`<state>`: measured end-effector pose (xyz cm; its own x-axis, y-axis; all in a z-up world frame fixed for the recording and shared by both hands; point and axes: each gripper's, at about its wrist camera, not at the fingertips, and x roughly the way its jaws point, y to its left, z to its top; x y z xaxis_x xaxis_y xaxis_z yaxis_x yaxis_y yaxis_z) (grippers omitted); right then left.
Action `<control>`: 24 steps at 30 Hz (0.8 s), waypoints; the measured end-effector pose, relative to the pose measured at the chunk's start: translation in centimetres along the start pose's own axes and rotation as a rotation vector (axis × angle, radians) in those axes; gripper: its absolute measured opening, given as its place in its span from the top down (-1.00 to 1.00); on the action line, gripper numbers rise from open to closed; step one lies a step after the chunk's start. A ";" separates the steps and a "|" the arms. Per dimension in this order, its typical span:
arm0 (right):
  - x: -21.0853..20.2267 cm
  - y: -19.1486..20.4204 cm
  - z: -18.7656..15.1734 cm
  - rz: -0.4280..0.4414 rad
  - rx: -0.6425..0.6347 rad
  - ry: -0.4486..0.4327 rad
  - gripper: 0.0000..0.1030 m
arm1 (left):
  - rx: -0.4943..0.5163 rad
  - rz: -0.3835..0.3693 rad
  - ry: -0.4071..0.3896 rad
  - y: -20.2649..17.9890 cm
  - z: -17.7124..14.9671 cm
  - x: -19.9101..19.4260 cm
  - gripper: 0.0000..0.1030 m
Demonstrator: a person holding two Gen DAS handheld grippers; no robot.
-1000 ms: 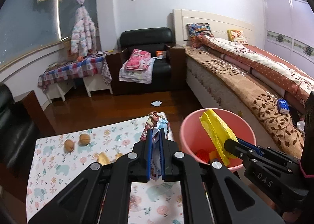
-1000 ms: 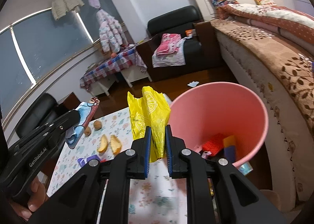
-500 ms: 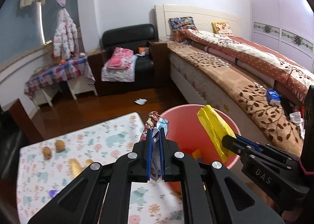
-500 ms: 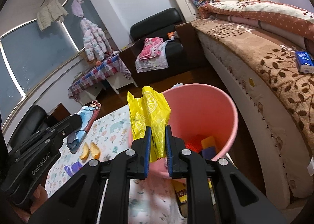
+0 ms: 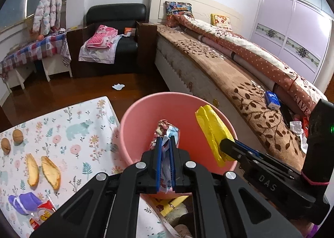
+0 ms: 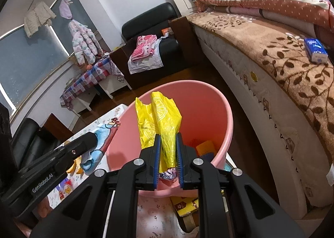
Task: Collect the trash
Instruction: 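Carry the wrapper and yellow bag over the pink bucket and release them inside, then move both tools back over the remaining trash on the table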
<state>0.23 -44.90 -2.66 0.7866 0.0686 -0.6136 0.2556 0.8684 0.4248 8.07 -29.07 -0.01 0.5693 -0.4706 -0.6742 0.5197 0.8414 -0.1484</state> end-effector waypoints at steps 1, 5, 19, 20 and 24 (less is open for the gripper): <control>0.2 -0.1 0.0 -0.002 0.002 0.003 0.73 | 0.002 -0.002 0.005 0.0 -0.1 0.3 0.88; 0.9 -0.4 0.0 -0.011 0.002 0.012 0.72 | 0.004 -0.012 0.015 0.0 -0.2 0.9 0.88; 0.9 0.0 0.1 -0.056 -0.009 -0.008 0.41 | -0.002 -0.028 -0.028 0.3 -0.2 -0.2 0.21; 0.7 0.1 0.0 -0.056 -0.014 -0.012 0.41 | -0.005 -0.029 -0.030 0.4 -0.2 -0.4 0.18; 0.0 0.7 -0.1 -0.049 -0.027 -0.028 0.41 | -0.019 -0.016 -0.041 0.6 -0.3 -1.1 0.06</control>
<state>0.39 -44.23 -2.44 0.7893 0.0124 -0.6139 0.2788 0.8835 0.3764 7.59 -27.94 0.40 0.5868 -0.4937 -0.6418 0.5169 0.8385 -0.1725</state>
